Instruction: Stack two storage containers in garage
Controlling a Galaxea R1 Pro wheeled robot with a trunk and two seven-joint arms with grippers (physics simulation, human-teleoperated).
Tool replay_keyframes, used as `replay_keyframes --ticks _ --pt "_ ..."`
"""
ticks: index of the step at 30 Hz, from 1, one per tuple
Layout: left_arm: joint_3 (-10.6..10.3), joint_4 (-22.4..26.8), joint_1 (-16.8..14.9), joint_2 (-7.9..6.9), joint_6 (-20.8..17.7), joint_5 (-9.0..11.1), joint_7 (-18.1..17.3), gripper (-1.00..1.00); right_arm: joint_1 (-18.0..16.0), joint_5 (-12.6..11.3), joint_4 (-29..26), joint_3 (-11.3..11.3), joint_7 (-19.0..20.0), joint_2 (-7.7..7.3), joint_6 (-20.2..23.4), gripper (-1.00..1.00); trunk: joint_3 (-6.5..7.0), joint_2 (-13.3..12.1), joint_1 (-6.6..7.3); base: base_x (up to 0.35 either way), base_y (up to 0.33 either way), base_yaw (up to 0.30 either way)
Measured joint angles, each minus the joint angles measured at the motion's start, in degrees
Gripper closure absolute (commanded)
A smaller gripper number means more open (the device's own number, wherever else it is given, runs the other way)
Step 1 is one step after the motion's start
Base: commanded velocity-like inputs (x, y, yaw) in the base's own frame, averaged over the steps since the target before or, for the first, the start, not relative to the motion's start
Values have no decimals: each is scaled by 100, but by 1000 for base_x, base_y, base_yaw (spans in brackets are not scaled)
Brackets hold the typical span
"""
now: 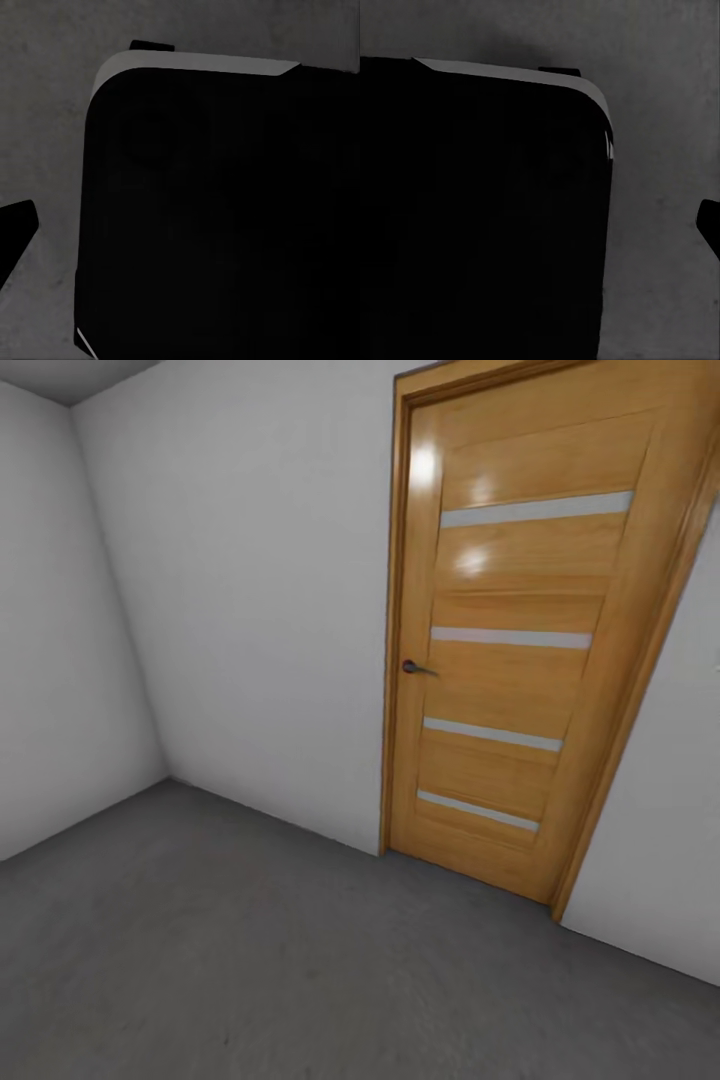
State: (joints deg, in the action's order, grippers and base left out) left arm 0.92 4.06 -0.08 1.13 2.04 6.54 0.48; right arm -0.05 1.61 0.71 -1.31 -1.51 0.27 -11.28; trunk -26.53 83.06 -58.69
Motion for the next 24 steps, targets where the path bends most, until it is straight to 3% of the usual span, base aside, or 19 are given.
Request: replay_keyframes --ticks 24 --pt "0 -6 0 0 0 0 0 -100 0 -2 0 -14 1 -2 0 -100 0 0 0 325 126 -300"
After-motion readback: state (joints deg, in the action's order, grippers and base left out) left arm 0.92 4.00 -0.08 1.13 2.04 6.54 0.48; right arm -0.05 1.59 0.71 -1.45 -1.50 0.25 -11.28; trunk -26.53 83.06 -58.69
